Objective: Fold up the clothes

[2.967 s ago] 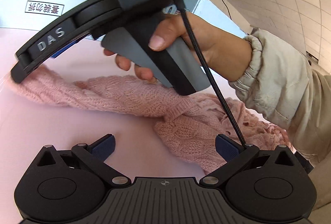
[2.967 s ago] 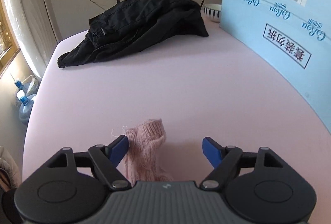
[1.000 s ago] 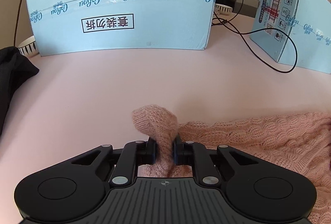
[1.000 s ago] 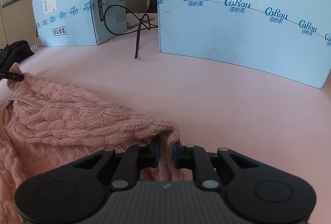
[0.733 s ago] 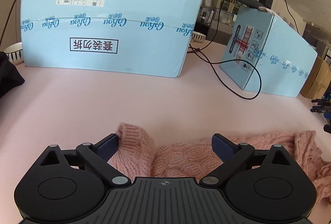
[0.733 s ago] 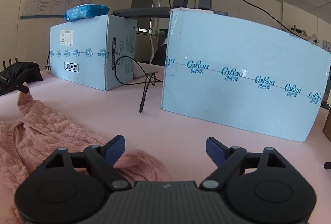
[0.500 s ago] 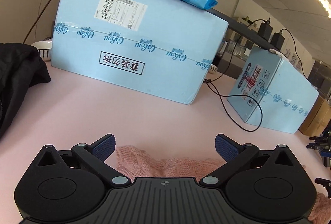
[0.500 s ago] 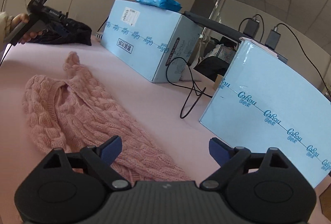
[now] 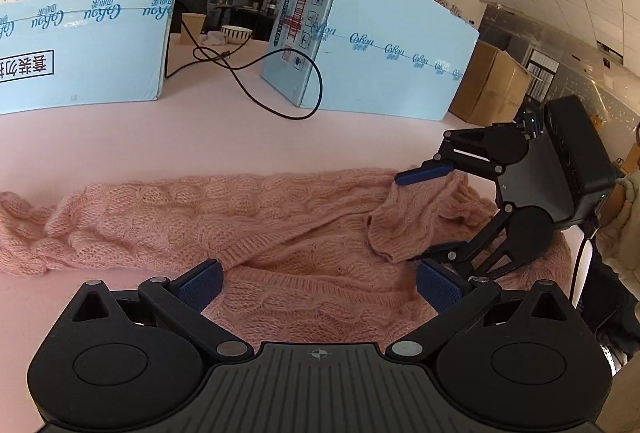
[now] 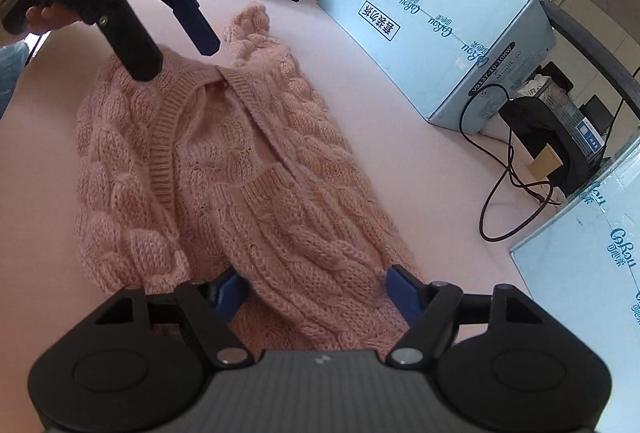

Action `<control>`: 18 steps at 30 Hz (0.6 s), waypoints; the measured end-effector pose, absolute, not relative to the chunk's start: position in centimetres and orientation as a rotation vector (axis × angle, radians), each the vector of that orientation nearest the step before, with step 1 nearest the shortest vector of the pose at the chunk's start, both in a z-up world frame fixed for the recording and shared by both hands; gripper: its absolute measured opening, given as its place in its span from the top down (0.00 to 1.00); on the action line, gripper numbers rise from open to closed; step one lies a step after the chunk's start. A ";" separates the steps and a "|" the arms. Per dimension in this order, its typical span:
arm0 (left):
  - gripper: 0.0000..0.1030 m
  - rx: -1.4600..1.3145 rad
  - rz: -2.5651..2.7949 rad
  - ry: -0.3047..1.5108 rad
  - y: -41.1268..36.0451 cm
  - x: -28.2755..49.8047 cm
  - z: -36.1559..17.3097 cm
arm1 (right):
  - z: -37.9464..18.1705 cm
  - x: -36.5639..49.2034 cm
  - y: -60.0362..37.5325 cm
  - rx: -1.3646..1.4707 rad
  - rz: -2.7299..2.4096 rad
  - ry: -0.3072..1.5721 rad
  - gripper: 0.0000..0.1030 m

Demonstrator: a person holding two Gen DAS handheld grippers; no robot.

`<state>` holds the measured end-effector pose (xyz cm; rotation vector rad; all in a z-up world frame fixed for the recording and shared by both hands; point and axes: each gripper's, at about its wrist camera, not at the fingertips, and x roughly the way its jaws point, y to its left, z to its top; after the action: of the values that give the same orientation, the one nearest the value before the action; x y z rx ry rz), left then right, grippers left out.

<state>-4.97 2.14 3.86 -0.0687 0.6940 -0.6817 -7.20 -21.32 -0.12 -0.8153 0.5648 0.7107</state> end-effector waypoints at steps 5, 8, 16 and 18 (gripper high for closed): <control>0.00 -0.047 -0.671 0.686 1.6 -5.4 2.4 | 0.2 -6.6 -21.6 -0.782 0.750 0.609 0.63; 0.00 -0.030 -0.670 0.676 1.6 -5.5 2.2 | 1.1 -6.1 -22.6 -0.710 0.769 0.623 0.72; 0.00 -0.046 -0.685 0.651 1.9 -5.6 1.8 | 4.3 -2.8 -27.5 -0.409 0.805 0.641 0.74; 0.00 -0.056 -0.690 0.647 2.0 -5.5 1.7 | 4.6 -2.2 -28.5 -0.360 0.808 0.656 0.73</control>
<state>-5.53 2.04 1.71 -0.0563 0.6473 -0.6901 -2.18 -28.53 4.62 -0.3601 0.6555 0.8081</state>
